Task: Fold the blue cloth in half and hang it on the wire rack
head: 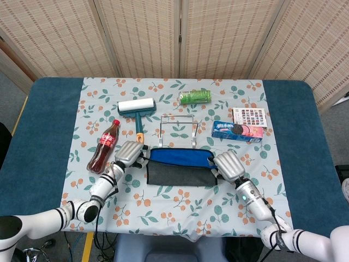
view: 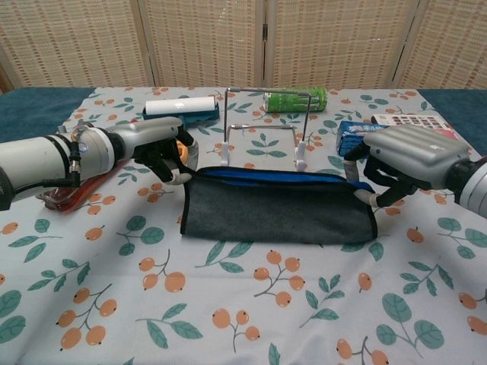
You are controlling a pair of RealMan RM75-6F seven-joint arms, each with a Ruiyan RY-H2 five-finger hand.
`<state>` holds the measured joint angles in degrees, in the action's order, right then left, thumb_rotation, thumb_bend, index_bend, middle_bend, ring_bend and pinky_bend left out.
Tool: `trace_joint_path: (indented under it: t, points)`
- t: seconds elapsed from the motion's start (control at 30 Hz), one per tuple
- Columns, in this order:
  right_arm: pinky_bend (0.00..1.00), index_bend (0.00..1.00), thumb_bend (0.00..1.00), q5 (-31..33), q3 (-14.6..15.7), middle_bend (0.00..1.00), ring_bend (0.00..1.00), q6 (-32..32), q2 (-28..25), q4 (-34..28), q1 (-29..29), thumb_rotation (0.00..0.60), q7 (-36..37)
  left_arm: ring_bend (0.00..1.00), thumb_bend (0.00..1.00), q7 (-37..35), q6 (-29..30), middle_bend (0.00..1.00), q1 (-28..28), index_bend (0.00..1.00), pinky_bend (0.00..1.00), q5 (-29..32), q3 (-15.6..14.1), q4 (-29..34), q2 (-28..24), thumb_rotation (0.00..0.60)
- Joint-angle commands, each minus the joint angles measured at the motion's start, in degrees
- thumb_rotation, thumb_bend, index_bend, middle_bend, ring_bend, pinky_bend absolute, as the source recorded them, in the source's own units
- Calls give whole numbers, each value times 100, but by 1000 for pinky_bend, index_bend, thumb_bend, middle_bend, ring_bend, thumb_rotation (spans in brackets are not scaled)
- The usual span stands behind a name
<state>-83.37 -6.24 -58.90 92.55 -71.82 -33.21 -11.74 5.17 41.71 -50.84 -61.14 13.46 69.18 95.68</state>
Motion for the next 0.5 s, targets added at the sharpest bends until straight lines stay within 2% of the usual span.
trace_joint_path:
  t: [0.03,0.5]
  points:
    - [1000,649,432,-5,-23,901,899,45,51,115,-80,600,10,829,432,85,-9,955,-27,567,916,113,18,-3,1,600]
    - [1000,649,432,148,-116,900,899,324,219,441,-393,600,-12,826,431,418,-102,949,-171,544,916,612,33,-173,83,600]
